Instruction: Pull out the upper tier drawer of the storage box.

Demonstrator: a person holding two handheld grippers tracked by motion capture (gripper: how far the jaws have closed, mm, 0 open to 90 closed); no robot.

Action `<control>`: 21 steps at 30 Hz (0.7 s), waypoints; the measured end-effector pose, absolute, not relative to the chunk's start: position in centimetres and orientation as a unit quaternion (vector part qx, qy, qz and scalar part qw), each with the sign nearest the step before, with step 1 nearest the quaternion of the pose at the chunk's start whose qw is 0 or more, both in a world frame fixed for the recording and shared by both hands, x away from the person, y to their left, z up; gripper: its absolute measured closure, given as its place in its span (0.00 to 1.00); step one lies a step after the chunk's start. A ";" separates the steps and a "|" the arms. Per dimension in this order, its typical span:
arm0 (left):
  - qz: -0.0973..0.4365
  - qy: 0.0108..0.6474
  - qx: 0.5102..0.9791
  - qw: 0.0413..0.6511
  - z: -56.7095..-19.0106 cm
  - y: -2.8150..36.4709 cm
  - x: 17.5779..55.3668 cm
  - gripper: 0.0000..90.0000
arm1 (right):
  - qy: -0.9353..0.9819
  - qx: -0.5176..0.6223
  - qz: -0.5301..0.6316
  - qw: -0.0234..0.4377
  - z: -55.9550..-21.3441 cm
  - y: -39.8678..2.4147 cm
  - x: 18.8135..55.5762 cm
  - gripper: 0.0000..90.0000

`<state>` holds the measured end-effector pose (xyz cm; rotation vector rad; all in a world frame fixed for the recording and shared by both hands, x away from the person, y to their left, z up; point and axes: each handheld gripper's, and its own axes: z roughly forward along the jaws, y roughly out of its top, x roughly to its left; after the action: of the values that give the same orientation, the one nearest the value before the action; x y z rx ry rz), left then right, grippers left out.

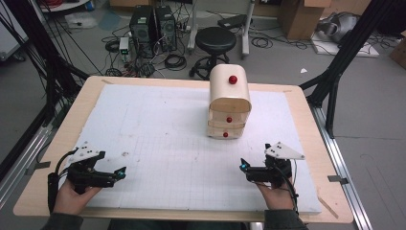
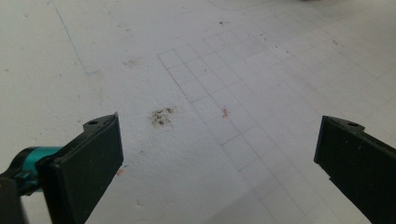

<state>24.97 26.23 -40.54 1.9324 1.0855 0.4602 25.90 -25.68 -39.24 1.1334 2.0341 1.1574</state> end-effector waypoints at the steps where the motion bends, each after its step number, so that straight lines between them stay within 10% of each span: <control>1: 0.184 0.434 0.773 0.425 -40.5 26.2 25.0 0.02 | 0.754 0.420 0.429 0.267 -39.2 -25.7 25.9 0.00; 21: 0.183 0.435 0.771 0.427 -40.6 26.3 25.0 0.02 | 0.729 0.439 0.435 0.295 -38.9 -23.0 26.7 0.01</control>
<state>25.00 26.31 -40.56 1.9274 1.0872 0.4562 26.75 -23.04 -38.91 1.1680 1.9385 1.1572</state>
